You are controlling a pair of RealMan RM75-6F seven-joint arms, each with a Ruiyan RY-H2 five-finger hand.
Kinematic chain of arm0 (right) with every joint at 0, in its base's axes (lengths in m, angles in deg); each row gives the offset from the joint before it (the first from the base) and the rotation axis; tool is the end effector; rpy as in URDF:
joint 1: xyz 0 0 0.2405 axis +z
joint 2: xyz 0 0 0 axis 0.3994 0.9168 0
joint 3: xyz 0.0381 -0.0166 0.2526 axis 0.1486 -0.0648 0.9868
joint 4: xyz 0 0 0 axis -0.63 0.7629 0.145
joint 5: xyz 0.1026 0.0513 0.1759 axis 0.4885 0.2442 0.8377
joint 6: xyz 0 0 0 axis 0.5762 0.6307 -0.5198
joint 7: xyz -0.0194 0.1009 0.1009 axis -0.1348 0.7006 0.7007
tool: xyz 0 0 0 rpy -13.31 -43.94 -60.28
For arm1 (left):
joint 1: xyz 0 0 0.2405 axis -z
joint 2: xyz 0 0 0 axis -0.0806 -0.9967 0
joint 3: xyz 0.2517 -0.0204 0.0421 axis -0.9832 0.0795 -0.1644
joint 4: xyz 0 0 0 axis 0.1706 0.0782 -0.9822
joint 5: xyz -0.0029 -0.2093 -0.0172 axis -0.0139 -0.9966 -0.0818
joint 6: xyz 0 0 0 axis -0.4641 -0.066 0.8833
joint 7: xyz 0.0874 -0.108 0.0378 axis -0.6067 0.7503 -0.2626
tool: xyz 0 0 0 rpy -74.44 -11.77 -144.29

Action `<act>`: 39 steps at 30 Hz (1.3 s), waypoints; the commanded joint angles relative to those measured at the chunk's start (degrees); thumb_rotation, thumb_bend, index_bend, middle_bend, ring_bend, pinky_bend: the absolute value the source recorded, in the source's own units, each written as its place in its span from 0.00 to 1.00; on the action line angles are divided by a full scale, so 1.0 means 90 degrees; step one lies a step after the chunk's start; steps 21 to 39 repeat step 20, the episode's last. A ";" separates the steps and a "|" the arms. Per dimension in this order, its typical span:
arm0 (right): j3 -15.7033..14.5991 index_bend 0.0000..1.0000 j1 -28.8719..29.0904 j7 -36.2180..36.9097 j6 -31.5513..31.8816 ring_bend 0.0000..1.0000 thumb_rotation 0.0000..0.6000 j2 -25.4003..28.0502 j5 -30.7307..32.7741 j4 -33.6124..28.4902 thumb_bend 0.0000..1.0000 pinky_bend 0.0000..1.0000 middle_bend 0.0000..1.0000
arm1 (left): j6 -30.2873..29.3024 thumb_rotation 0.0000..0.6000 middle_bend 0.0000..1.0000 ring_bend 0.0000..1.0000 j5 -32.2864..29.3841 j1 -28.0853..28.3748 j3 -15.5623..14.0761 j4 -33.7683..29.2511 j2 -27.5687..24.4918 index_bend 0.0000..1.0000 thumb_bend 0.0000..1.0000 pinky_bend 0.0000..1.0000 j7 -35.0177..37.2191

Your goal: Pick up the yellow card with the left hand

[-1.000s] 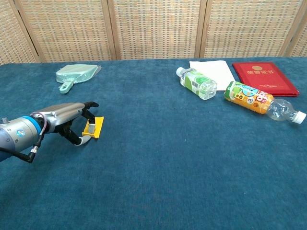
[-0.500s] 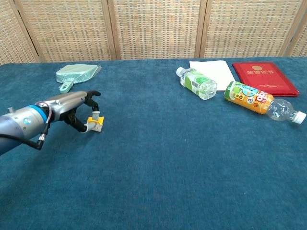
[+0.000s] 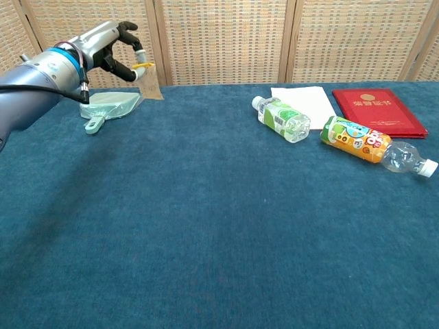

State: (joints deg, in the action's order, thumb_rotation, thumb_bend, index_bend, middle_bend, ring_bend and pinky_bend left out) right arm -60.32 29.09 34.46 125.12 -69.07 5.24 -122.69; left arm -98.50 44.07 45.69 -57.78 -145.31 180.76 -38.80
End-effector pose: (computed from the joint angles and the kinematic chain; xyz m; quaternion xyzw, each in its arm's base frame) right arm -0.3203 -0.1845 0.1700 0.5969 -0.4236 0.3491 0.5851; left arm -0.1224 0.4486 0.0114 -0.5844 -0.4286 -0.5059 0.4678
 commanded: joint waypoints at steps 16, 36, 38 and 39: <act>-0.0132 0.04 -0.0059 -0.0063 0.0176 0.00 1.00 0.0011 -0.0338 -0.0121 0.00 0.00 0.00 | 0.0441 1.00 0.00 0.00 0.1114 -0.1432 -0.1275 -0.4792 -0.2379 0.66 0.47 0.00 0.1967; -0.0156 0.04 -0.0075 -0.0064 0.0211 0.00 1.00 0.0026 -0.0399 -0.0148 0.00 0.00 0.00 | 0.0660 1.00 0.00 0.00 0.1460 -0.1543 -0.1506 -0.5201 -0.2708 0.67 0.48 0.00 0.2605; -0.0156 0.04 -0.0075 -0.0064 0.0211 0.00 1.00 0.0026 -0.0399 -0.0148 0.00 0.00 0.00 | 0.0660 1.00 0.00 0.00 0.1460 -0.1543 -0.1506 -0.5201 -0.2708 0.67 0.48 0.00 0.2605; -0.0156 0.04 -0.0075 -0.0064 0.0211 0.00 1.00 0.0026 -0.0399 -0.0148 0.00 0.00 0.00 | 0.0660 1.00 0.00 0.00 0.1460 -0.1543 -0.1506 -0.5201 -0.2708 0.67 0.48 0.00 0.2605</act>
